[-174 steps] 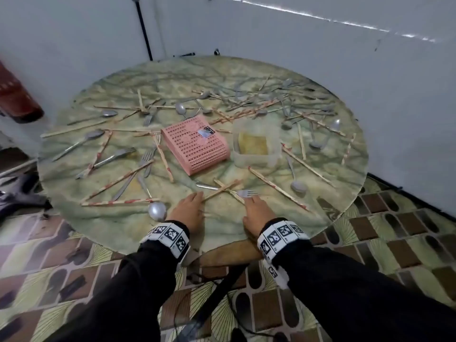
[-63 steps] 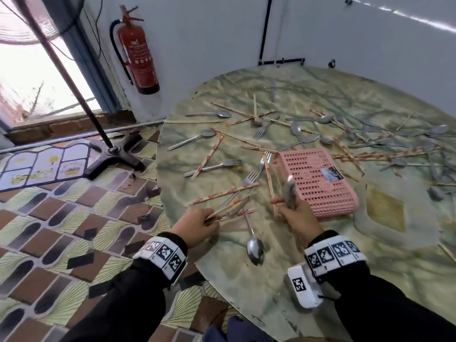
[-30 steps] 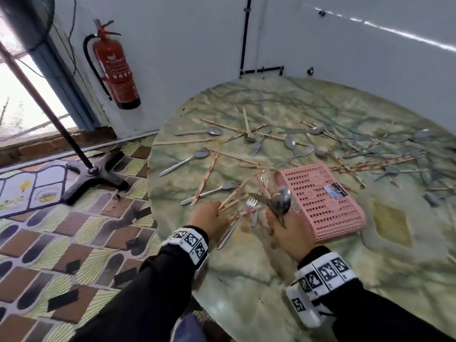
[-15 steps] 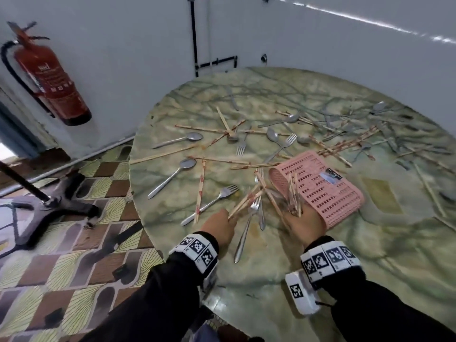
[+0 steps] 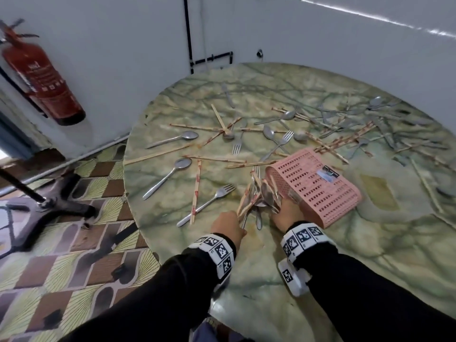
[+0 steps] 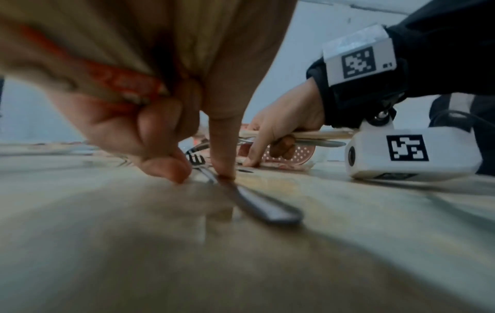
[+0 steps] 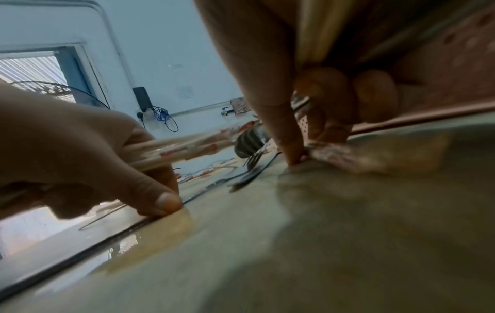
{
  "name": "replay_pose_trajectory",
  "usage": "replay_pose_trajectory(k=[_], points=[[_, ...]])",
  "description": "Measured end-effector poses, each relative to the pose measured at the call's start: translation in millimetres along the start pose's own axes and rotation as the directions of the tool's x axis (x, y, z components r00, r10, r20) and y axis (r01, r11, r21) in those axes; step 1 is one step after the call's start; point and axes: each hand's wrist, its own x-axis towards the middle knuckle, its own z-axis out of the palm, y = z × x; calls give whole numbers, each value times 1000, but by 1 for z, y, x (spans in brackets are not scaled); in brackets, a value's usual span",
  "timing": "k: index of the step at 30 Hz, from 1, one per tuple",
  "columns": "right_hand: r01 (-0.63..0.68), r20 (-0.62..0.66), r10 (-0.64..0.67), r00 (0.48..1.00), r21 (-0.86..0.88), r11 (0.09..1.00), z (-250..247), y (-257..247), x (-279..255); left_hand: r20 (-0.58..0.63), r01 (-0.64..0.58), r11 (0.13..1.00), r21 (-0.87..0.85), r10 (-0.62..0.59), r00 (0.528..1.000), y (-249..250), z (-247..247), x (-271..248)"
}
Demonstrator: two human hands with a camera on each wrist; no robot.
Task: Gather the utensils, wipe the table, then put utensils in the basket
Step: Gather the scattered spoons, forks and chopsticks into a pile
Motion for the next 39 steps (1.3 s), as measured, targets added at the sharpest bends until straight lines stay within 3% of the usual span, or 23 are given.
replay_pose_trajectory(k=[4,9,27,33,39], points=[[45,32,-45,998,13,999,1,5,1,-39,38,997,74,-35,999,6,0,-5],[27,178,-43,983,92,995,4,13,-1,11,86,996,30,-86,996,6,-2,-10],[153,257,-214,942,240,959,2,34,-4,12,118,991,60,-119,993,-11,10,-17],[119,268,-230,936,374,920,6,42,-1,52,190,976,-107,-185,981,-26,7,-22],[121,167,-268,949,591,797,3,34,-4,56,96,930,-354,-81,995,-35,-22,-21]])
